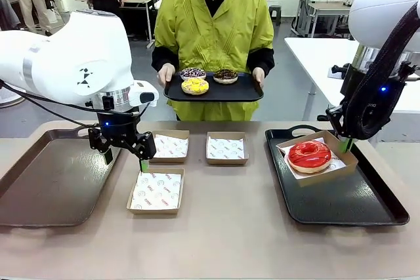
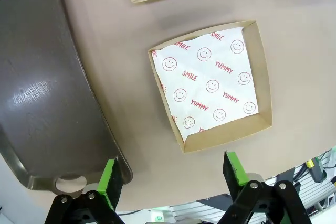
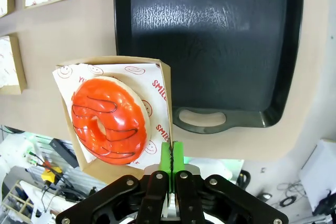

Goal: Individually package the donuts and arrange them on the tray.
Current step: Place the picked Paper togo box on the Handle tray while simultaneously picking up another Paper togo box from the table with the other hand.

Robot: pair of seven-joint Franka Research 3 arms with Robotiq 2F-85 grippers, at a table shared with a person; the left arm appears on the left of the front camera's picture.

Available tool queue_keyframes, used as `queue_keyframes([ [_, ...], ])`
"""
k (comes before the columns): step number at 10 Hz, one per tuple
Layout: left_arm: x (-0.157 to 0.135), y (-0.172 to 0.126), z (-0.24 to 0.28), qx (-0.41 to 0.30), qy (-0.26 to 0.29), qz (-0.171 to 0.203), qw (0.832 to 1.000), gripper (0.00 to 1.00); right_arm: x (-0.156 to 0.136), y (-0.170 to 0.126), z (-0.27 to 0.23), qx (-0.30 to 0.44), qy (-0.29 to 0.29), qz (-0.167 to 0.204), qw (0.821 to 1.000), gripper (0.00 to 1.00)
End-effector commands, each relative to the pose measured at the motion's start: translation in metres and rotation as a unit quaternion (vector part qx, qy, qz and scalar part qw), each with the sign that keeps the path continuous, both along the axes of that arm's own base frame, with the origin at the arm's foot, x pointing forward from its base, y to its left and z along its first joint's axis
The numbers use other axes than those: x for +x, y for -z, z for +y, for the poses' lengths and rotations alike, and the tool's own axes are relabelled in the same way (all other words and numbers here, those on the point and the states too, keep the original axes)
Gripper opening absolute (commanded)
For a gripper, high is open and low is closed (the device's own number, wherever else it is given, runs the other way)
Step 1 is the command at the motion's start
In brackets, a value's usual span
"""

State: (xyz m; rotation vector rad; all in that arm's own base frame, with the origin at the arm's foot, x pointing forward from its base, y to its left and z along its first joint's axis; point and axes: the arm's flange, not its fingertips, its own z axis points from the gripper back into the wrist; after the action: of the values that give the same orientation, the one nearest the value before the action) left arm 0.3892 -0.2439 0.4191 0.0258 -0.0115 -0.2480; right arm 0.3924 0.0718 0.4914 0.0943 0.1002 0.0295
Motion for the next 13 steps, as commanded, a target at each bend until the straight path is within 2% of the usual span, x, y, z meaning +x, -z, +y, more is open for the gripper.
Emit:
queue_keyframes([
  [1,-0.008,0.001,-0.004,-0.003,-0.024,-0.013,1.000,1.00,0.000,0.000,0.000,0.000,0.000,0.000,1.000,0.01],
  [2,-0.011,0.007,-0.006,0.001,-0.049,-0.027,0.998,1.00,-0.008,0.004,-0.004,0.000,0.034,-0.035,0.999,0.01],
  [3,-0.008,0.017,-0.005,-0.002,-0.078,-0.037,0.996,1.00,-0.018,0.012,-0.007,0.004,0.038,-0.052,0.998,0.01],
  [5,0.000,0.037,-0.003,-0.005,-0.112,-0.026,0.993,1.00,-0.024,0.025,-0.016,0.014,0.056,-0.070,0.996,0.01],
  [7,-0.001,0.048,-0.003,0.002,-0.120,-0.035,0.992,1.00,-0.027,0.040,-0.021,0.017,0.062,-0.056,0.996,0.01],
  [10,0.004,0.066,0.002,-0.013,-0.125,-0.032,0.992,1.00,-0.023,0.059,-0.030,0.020,0.094,-0.054,0.994,0.01],
  [13,0.004,0.072,0.000,-0.010,-0.121,-0.034,0.992,1.00,-0.016,0.080,-0.034,0.011,0.107,-0.042,0.993,0.01],
])
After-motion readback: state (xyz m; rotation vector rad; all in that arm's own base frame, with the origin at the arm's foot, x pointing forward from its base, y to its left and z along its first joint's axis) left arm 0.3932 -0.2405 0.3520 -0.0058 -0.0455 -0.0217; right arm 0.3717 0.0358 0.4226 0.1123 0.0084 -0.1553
